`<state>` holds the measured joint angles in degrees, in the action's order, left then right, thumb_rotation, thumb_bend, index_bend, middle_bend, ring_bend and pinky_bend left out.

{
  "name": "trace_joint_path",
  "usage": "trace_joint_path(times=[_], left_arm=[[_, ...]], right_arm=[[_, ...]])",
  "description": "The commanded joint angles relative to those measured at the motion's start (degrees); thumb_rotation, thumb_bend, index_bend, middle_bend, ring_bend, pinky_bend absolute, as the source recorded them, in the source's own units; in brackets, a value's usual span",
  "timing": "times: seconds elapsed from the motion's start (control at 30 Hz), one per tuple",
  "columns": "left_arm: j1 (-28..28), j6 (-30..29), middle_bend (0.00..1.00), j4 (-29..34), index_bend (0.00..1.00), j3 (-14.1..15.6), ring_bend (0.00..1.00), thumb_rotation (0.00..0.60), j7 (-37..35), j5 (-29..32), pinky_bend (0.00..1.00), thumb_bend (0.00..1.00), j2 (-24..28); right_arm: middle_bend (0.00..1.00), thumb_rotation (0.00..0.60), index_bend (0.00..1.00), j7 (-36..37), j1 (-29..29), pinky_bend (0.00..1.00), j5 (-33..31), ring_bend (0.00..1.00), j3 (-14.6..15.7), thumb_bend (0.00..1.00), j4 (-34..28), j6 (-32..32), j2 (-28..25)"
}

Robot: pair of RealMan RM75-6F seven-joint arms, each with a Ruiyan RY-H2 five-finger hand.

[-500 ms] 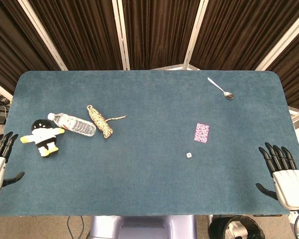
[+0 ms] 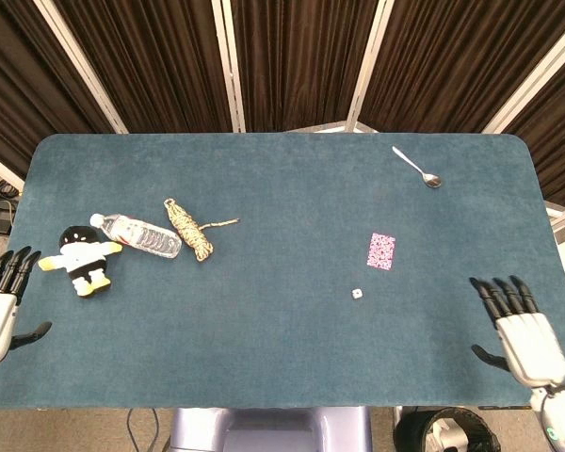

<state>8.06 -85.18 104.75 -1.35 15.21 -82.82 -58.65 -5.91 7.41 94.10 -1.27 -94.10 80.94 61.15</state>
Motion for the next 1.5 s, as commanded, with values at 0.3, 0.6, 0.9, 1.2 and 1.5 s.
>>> trace_joint_path(times=[0.3,0.6,0.9,1.2,1.5], left_arm=[[2.0,4.4,0.0,-1.9,0.0,-1.0,0.0,0.6,1.3,2.9,0.0,0.0,-1.3],[2.2,5.0,0.0,-2.0,0.0,-1.5,0.0,0.6,2.8,4.6,0.0,0.0,-2.3],[2.7,6.3,0.0,-2.3,0.0,-1.6,0.0,0.6,2.8,5.4,0.0,0.0,-2.5],[2.5,6.3,0.0,-2.1,0.0,-1.6,0.0,0.6,2.4,5.5,0.0,0.0,-2.1],[2.6,6.6,0.0,-2.0,0.0,-1.5,0.0,0.6,2.5,5.6,0.0,0.0,-2.2]], right_arm=[[0.7,0.6,0.0,1.5,15.2,1.0,0.9,0.78,0.1,0.93,7.1,-22.8,7.7],[0.7,0.6,0.0,0.4,20.5,1.0,-0.8,0.79,0.6,0.93,6.4,-31.4,10.1],[0.7,0.6,0.0,-1.6,22.8,1.0,-4.0,0.79,0.3,0.93,8.0,-35.1,12.4],[0.7,0.6,0.0,-5.3,24.1,1.0,-8.5,0.79,-0.2,0.93,8.5,-36.6,14.5],[0.7,0.6,0.0,-6.9,24.6,1.0,-10.6,0.79,0.7,0.93,8.7,-36.8,14.8]])
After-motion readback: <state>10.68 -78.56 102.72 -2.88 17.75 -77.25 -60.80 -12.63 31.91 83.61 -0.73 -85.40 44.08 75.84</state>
